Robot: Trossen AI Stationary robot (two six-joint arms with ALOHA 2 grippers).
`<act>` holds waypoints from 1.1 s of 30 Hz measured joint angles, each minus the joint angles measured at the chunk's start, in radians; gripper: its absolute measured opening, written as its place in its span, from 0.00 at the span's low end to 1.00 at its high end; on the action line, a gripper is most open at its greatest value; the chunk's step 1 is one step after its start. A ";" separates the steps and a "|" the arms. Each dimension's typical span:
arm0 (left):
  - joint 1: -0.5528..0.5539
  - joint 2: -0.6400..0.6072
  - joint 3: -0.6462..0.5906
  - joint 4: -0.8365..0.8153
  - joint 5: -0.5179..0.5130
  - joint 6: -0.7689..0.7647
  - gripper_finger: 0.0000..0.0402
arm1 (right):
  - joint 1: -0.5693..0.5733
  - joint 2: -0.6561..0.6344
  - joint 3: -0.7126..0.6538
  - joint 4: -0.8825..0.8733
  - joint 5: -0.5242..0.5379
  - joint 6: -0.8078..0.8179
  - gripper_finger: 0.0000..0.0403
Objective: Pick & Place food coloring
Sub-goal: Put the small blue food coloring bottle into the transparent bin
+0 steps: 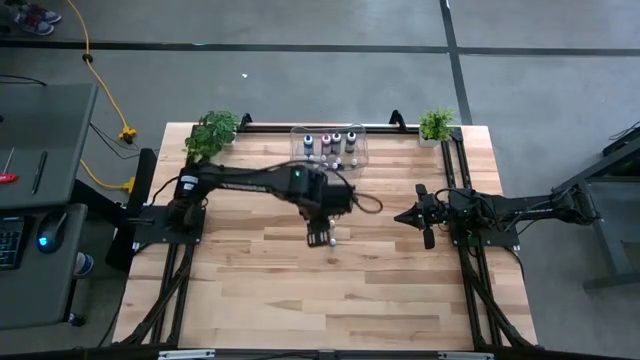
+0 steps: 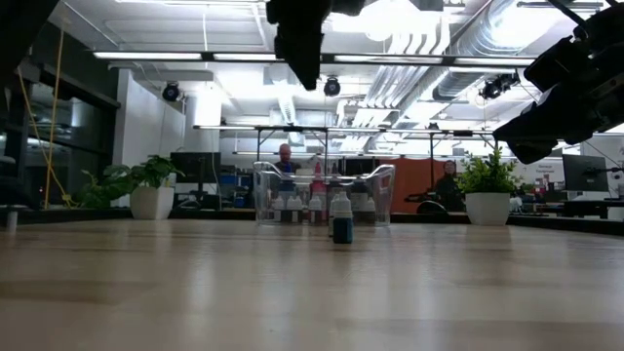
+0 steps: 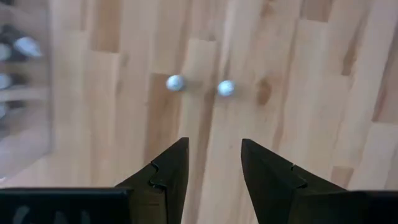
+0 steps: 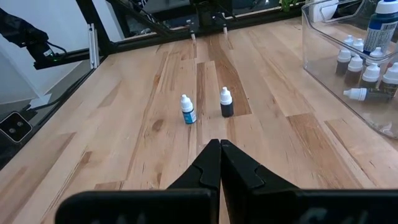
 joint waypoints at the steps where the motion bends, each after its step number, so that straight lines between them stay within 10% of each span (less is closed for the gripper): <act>1: -0.009 0.000 -0.022 0.030 0.002 -0.003 0.35 | 0.000 0.000 0.000 0.000 0.000 0.000 0.00; 10: -0.066 0.000 -0.192 0.276 0.140 0.182 0.35 | 0.000 0.000 0.000 0.000 0.000 0.000 0.00; 33: -0.115 0.000 -0.421 0.563 0.096 0.869 0.35 | 0.000 0.000 0.000 0.000 0.000 0.000 0.00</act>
